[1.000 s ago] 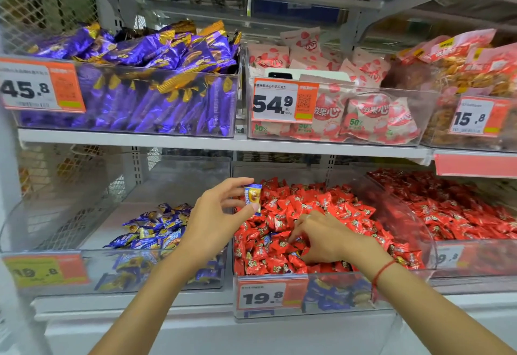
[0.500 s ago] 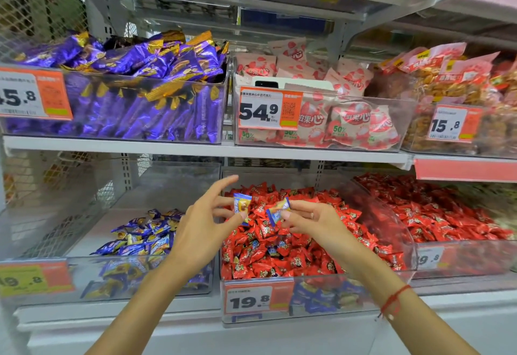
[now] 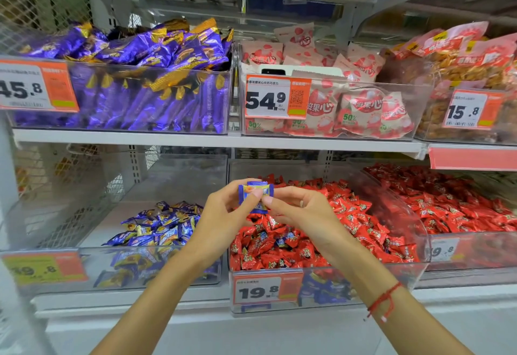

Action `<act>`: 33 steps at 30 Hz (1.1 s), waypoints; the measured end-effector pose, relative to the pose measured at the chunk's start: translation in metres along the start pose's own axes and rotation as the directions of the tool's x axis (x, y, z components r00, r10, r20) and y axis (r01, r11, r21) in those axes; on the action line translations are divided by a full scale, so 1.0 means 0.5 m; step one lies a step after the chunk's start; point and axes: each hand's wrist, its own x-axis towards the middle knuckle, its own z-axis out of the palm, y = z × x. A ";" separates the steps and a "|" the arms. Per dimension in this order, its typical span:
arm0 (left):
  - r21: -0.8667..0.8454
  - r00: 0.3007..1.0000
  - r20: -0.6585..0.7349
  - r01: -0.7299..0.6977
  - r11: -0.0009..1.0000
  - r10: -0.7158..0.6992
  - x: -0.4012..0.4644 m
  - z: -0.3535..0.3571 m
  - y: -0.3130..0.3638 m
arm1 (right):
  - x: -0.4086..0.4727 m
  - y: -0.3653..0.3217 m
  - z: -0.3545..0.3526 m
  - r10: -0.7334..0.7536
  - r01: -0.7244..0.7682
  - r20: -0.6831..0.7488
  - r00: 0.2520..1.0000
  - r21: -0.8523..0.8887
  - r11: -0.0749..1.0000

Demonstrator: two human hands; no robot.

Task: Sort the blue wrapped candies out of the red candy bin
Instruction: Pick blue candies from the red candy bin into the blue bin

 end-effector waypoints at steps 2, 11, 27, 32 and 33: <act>0.053 0.997 -0.051 -0.057 0.997 0.060 0.000 -0.012 0.001 | 0.002 -0.011 -0.005 -0.026 0.025 -0.014 1.000 -0.026 0.999; 0.629 0.926 -0.374 0.298 0.718 -0.057 0.008 -0.134 -0.063 | 0.050 0.036 -0.081 -0.077 0.118 0.090 0.993 -0.787 0.605; 0.652 0.995 -0.099 0.053 0.756 0.016 -0.010 -0.058 -0.049 | 0.060 0.098 -0.073 0.057 0.035 0.064 0.996 -0.910 0.413; 0.529 0.989 -0.093 -0.050 0.847 0.116 -0.004 -0.034 -0.029 | 0.033 0.058 -0.080 0.063 -0.086 -0.068 0.996 -0.417 0.905; 0.494 0.990 -0.077 -0.064 0.867 0.118 -0.001 -0.027 -0.028 | 0.031 0.047 -0.079 0.095 -0.103 -0.038 0.995 -0.334 0.937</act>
